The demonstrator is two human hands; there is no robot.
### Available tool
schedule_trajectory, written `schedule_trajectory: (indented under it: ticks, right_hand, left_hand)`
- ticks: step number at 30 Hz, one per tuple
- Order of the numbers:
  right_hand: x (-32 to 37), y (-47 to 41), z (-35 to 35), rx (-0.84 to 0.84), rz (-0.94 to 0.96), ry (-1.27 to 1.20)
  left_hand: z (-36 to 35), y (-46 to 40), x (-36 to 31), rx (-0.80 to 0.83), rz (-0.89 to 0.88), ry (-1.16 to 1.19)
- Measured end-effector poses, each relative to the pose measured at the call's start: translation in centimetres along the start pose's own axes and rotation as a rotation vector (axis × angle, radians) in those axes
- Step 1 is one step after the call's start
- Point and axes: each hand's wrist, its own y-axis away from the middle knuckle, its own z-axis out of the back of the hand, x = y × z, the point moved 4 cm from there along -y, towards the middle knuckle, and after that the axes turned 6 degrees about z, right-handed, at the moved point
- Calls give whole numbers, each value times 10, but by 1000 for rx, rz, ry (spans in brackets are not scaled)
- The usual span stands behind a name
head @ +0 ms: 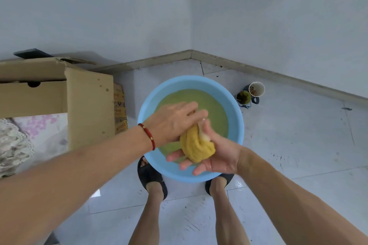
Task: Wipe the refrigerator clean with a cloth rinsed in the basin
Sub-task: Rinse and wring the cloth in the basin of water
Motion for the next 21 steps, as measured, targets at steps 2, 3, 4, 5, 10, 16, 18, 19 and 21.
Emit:
schedule_trajectory:
  ticks: [2, 3, 4, 5, 10, 16, 18, 19, 21]
  right_hand:
    - [14, -1, 5, -148, 5, 343]
    - [20, -4, 8, -219, -5, 538]
    - [26, -6, 10, -291, -27, 739]
    - [31, -11, 13, -374, -71, 953]
    - [44, -20, 13, -605, -24, 1747]
    - [31, -10, 24, -583, 325, 2252]
    - [26, -10, 29, -511, 369, 2112]
    - [26, -8, 32, -481, 320, 1939]
    - [28, 4, 36, -471, 124, 1374]
  left_hand:
    - [-6, 4, 11, 79, -49, -96]
    - [-8, 5, 15, 107, -37, -127]
    - [-10, 3, 16, 138, 14, -151]
    - [-14, 0, 17, 190, 92, -166]
    - [-33, -14, 5, 548, 718, 113]
    - [-44, 11, 2, 1109, 1169, 1113]
    - [-44, 16, 5, 1175, 1150, 1151]
    - [-45, 16, 7, 1146, 1106, 1078]
    - [-46, 12, 10, 963, 949, 774]
